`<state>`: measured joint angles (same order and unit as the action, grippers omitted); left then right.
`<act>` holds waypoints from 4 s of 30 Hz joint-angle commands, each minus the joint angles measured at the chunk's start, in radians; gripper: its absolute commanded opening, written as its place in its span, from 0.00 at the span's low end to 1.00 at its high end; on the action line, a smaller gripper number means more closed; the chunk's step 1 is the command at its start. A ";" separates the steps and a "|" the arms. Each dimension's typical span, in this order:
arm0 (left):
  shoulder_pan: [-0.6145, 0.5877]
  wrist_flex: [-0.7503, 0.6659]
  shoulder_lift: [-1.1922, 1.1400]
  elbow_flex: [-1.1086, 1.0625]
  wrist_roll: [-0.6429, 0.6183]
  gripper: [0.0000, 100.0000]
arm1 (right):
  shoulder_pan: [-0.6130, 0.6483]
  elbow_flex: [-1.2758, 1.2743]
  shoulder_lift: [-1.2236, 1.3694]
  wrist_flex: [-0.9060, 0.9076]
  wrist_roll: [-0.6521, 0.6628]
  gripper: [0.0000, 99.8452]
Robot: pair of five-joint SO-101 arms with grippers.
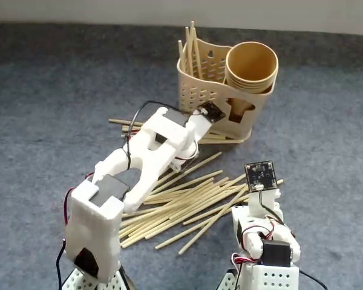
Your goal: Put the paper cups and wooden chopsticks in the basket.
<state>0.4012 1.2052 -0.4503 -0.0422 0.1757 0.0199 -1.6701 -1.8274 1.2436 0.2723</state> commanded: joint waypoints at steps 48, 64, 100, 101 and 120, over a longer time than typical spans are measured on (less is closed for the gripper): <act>0.024 0.133 0.997 -0.111 -0.006 0.00 | -0.008 -0.154 -0.012 0.001 0.009 0.01; 0.024 -0.301 1.013 0.077 -0.086 0.00 | -0.008 -0.154 -0.012 0.001 0.009 0.01; -0.004 -1.106 0.691 -0.203 -0.210 0.10 | -0.008 -0.154 -0.012 -0.001 0.009 0.01; -0.004 -1.057 0.691 -0.182 -0.210 0.11 | -0.008 -0.154 -0.012 -0.001 0.009 0.01; -0.028 -0.114 0.693 0.154 -0.210 0.12 | -0.008 -0.154 -0.012 -0.001 0.009 0.01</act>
<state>0.3751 0.9306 0.2279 0.0437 -0.0315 0.0199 -1.6701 -1.8274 1.2436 0.2723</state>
